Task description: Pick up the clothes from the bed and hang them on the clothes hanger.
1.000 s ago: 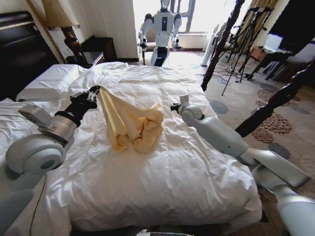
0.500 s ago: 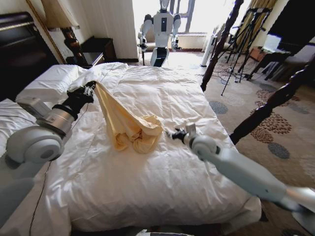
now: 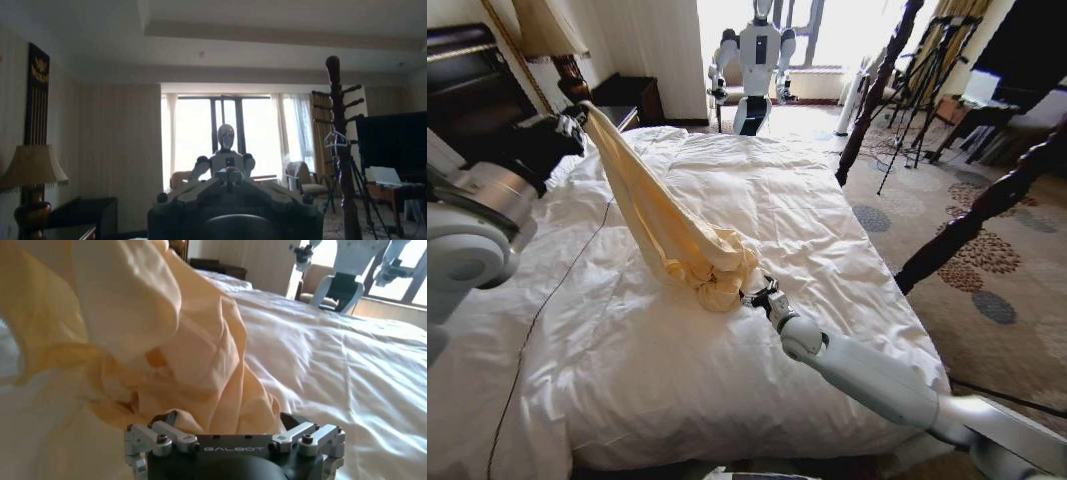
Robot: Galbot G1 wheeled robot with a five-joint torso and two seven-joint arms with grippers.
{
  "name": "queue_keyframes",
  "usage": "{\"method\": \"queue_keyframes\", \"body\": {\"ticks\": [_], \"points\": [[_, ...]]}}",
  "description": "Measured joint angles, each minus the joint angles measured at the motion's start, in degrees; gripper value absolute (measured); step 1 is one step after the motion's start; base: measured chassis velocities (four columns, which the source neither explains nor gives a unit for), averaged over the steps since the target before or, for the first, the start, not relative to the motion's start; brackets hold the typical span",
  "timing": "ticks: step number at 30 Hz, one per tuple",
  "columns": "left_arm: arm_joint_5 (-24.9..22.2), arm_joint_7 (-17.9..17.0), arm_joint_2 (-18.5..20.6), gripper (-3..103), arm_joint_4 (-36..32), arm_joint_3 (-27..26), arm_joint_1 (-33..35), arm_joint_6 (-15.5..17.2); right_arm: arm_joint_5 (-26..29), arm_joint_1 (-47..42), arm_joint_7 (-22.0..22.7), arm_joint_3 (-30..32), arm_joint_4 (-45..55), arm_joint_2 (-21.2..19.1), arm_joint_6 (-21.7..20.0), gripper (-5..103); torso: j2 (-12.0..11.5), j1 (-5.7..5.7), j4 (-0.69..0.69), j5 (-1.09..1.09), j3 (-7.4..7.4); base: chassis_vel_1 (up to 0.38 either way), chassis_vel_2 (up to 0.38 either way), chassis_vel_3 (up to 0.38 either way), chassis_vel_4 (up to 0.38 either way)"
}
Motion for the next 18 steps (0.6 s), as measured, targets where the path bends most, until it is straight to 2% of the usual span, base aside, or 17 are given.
{"method": "queue_keyframes", "body": {"ticks": [10, 18], "points": [[-0.4, -0.3, 0.7, 0, -0.3, -0.3, 0.7, 0.1, 3.7, 1.5, 1.2, -2.9, -2.1, 6.2, 0.8, 100, 0.0, 0.00, 0.00, -0.01, 0.00, 0.000, 0.000, 0.000, 0.000], [-0.4, -0.3, 0.4, 0, -0.1, -0.3, 1.0, 0.1, 5.7, 0.6, 2.2, -2.1, -6.7, 9.8, 0.9, 100, 0.0, 0.00, -0.01, 0.00, 0.00, 0.000, 0.000, 0.000, 0.000]]}}
